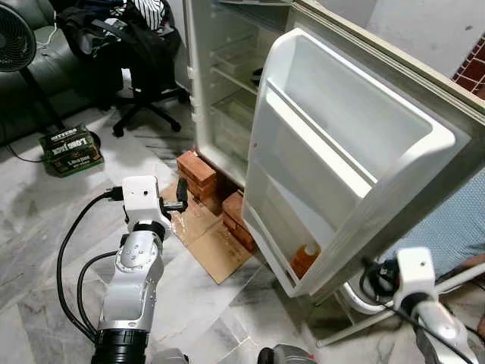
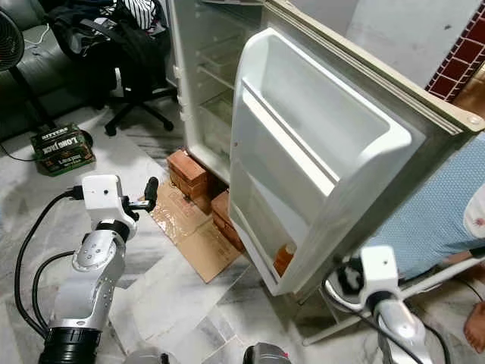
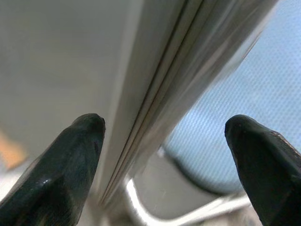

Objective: Restocking fridge

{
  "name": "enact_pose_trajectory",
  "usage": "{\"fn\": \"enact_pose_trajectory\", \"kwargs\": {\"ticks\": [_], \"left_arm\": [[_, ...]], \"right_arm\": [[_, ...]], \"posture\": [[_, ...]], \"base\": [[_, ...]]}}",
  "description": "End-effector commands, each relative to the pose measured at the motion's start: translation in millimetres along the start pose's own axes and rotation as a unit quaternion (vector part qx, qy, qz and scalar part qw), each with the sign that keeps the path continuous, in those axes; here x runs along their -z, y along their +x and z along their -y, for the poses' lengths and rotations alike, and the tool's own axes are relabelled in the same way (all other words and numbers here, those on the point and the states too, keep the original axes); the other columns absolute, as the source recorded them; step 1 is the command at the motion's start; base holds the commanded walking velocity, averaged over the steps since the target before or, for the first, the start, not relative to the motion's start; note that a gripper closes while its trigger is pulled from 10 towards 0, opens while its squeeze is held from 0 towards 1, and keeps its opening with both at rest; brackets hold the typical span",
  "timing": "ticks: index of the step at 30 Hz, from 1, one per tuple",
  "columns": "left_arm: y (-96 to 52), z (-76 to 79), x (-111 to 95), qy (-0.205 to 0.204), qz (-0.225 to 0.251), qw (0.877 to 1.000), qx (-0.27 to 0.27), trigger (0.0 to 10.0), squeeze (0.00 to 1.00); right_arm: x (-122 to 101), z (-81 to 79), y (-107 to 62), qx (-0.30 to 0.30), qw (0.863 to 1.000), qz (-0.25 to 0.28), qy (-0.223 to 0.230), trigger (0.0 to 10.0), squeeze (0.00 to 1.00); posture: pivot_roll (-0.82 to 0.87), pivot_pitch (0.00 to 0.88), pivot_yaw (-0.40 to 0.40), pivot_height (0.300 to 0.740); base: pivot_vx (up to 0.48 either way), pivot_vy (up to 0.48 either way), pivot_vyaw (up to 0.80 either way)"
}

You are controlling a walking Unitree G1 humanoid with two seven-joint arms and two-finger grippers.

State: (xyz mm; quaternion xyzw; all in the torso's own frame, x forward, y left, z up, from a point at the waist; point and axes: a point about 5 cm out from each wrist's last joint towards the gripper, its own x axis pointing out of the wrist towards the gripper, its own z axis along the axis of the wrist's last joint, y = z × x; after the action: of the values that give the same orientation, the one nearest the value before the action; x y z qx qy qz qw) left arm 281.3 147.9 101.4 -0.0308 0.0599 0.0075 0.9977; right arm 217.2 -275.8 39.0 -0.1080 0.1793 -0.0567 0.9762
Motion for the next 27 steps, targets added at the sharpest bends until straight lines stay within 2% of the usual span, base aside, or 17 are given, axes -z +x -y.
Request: {"fn": "enact_pose_trajectory", "kwargs": {"ticks": [1,3,9,11,14,16,18,23,24,27], "left_arm": [[-0.2,0.9,2.0,0.006,-0.005,1.000,0.001,10.0,0.00],[0.0,0.7,1.8,0.006,-0.006,1.000,0.000,10.0,0.00],[-0.1,0.5,1.4,0.007,-0.006,1.000,-0.002,10.0,0.00],[0.0,0.7,0.8,0.007,-0.005,1.000,-0.002,10.0,0.00],[0.0,1.0,0.1,0.006,-0.003,1.000,-0.002,10.0,0.00],[-0.4,0.1,-0.6,0.002,0.000,1.000,-0.007,10.0,0.00],[-0.9,-1.9,0.6,-0.002,-0.004,1.000,-0.013,10.0,0.00],[-1.0,-1.5,1.2,-0.004,-0.005,1.000,-0.015,10.0,0.00],[-1.0,-0.9,1.1,-0.004,-0.004,1.000,-0.014,10.0,0.00],[-1.6,-1.6,1.4,-0.005,-0.005,1.000,-0.019,10.0,0.00]], "right_arm": [[-17.6,7.1,4.5,0.035,0.999,0.019,0.002,10.0,0.00],[-35.6,9.1,12.7,0.059,0.998,0.036,0.000,10.0,0.00],[-60.1,8.9,29.2,0.083,0.994,0.063,0.017,10.0,0.00],[-73.0,2.0,42.3,0.080,0.992,0.074,0.070,10.0,0.00],[-90.6,-7.8,50.6,0.052,0.987,0.095,0.117,10.0,0.00],[-104.9,-14.0,54.7,0.035,0.984,0.117,0.133,10.0,0.00],[-119.0,-16.2,60.2,0.042,0.981,0.132,0.133,10.0,0.00],[-126.2,-14.1,67.2,0.074,0.980,0.134,0.128,10.0,0.00],[-131.5,-12.6,72.9,0.097,0.977,0.139,0.130,10.0,0.00],[-143.5,-15.8,79.4,0.114,0.973,0.152,0.130,10.0,0.00]], "posture": [[-0.02,0.040,-0.026,0.740],[-0.01,0.039,-0.024,0.740],[0.00,0.039,-0.025,0.740],[0.00,0.040,-0.025,0.740],[0.00,0.039,-0.026,0.740],[0.00,0.039,-0.025,0.740],[0.01,0.039,-0.026,0.740],[0.01,0.041,-0.027,0.740],[0.01,0.041,-0.027,0.740],[0.02,0.041,-0.029,0.740]], "base": [[0.000,0.000,0.00],[0.000,0.000,0.00],[0.000,0.000,0.00],[0.000,0.000,0.00],[0.000,0.000,0.00],[0.000,0.000,0.00],[0.000,0.000,0.00],[0.000,0.000,0.00],[0.000,0.000,0.00],[0.000,0.000,0.00]]}}
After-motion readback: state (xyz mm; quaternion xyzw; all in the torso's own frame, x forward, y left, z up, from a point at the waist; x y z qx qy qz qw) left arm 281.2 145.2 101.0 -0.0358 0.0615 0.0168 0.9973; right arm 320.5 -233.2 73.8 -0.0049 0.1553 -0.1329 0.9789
